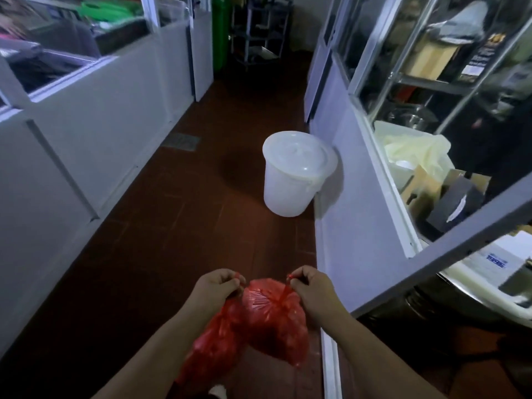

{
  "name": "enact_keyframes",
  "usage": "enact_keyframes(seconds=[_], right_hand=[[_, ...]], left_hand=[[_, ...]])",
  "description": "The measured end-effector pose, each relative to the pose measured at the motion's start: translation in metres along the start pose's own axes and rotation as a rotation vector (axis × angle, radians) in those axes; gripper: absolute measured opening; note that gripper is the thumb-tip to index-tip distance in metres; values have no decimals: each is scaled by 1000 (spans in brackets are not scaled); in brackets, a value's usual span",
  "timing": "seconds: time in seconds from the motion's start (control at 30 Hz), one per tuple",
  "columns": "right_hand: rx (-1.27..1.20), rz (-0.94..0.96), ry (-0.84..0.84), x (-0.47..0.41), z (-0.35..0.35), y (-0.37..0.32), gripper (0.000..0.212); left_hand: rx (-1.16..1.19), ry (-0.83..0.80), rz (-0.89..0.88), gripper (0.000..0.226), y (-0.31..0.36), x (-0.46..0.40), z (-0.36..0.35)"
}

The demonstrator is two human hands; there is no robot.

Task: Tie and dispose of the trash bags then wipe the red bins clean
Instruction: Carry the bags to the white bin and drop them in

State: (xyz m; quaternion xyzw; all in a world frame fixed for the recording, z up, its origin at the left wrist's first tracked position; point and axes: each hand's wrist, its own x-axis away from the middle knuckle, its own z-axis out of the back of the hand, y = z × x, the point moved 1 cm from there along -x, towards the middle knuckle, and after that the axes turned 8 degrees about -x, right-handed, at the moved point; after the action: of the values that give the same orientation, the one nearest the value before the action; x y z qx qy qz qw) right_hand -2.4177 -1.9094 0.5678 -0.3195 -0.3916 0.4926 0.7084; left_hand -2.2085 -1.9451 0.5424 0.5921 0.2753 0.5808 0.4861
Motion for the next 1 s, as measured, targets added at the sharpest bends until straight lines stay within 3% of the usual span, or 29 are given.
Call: enact_keyframes(seconds=[0.17,0.37,0.6,0.7,0.83,1.0], right_hand=[[126,154,2,-95,13,-27,16],[297,518,16,-235,36,-47,7],[412,818,-60,-396,97,-80,5],[424,844,-50,-459,115,-89,5],[410,840,-10,-532,123,-95,6],[422,756,44,-630,123,-93,9]], left_hand=[[-145,-71,-92,25,45,-86,-17],[-170,-45,-180,36,104,-213,-49],[-218,70,-141,15,186,-353,-93],[-70,88,-60,14,210,-401,-103],[192,46,45,28,232,-463,-109],[298,0,103,31,258,-558,-106]])
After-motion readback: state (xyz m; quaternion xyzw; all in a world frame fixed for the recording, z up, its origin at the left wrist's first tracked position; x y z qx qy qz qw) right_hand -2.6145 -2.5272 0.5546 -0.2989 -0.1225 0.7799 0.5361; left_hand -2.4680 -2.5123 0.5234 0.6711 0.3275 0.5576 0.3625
